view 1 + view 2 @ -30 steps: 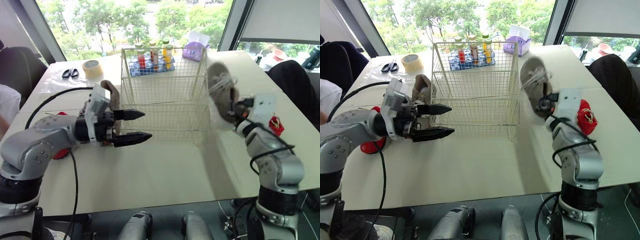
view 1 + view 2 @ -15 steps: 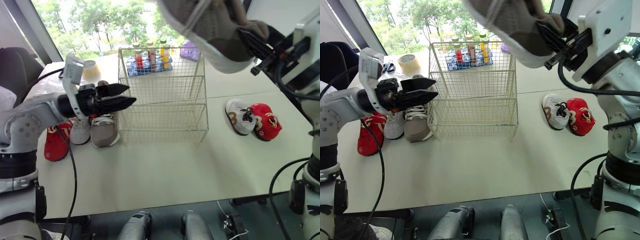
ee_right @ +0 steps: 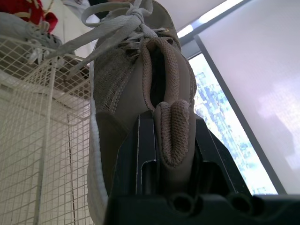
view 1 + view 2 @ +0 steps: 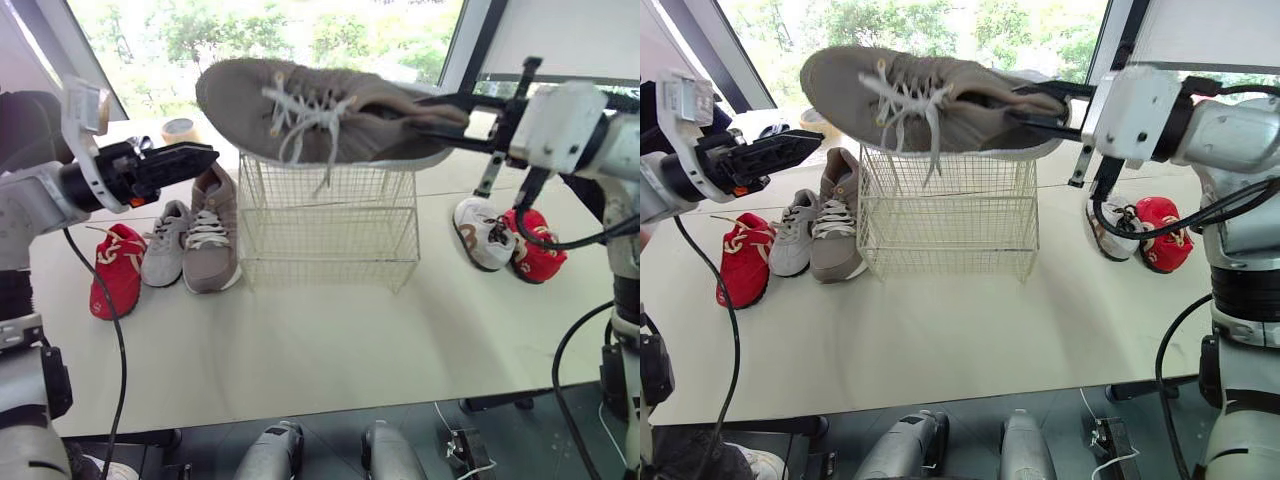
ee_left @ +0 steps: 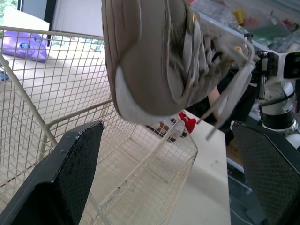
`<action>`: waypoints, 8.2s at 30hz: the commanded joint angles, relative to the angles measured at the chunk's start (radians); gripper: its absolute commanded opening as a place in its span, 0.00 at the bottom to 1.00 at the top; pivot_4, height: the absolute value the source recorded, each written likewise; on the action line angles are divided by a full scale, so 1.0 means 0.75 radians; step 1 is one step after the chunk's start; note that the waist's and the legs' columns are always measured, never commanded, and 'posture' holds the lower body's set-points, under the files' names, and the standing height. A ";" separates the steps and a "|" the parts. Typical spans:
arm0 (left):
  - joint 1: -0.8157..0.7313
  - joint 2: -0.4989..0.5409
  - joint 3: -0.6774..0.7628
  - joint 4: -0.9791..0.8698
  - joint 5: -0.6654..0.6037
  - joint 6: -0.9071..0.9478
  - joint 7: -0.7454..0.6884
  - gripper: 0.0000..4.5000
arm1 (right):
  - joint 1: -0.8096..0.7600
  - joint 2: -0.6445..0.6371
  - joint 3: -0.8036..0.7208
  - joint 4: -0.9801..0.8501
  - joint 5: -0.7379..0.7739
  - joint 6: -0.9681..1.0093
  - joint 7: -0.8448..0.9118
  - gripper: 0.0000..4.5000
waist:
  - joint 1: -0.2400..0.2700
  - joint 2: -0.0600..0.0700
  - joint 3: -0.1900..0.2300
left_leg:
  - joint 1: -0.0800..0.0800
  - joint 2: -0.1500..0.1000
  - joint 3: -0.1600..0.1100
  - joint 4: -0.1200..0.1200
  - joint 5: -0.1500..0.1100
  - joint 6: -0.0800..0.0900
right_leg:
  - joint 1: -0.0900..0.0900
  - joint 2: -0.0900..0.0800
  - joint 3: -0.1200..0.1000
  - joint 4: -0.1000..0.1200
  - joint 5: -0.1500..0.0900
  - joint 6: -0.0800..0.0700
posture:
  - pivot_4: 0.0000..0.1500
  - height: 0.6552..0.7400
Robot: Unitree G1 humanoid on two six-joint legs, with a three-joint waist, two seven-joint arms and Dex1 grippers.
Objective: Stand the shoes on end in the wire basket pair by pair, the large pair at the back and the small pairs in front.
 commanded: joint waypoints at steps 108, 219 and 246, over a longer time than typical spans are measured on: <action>0.403 -0.428 0.159 -0.542 -0.349 -0.113 0.673 0.99 | -0.851 0.441 0.057 1.655 -0.102 -0.052 0.356 0.39 | -0.032 -0.008 0.003 | -0.016 0.010 0.015 0.002 0.003 -0.007 | -0.023 0.008 0.012 0.005 0.005 -0.005 | 1.00 1.00; -0.836 -1.006 0.022 1.215 1.088 -2.656 0.964 0.15 | -0.059 0.114 -0.202 -0.408 0.683 1.196 -0.403 1.00 | 0.040 -0.019 0.005 | -0.029 0.010 0.018 0.027 -0.003 0.001 | -0.024 0.009 0.011 0.004 0.015 0.003 | 1.00 1.00; -0.453 -1.101 -0.012 1.283 1.144 -2.529 0.973 0.46 | -0.013 0.068 -0.248 -0.488 0.764 1.252 -0.487 1.00 | 0.043 0.001 -0.014 | -0.020 0.010 0.018 0.028 -0.009 0.012 | -0.014 0.009 0.011 0.005 0.016 0.004 | 1.00 1.00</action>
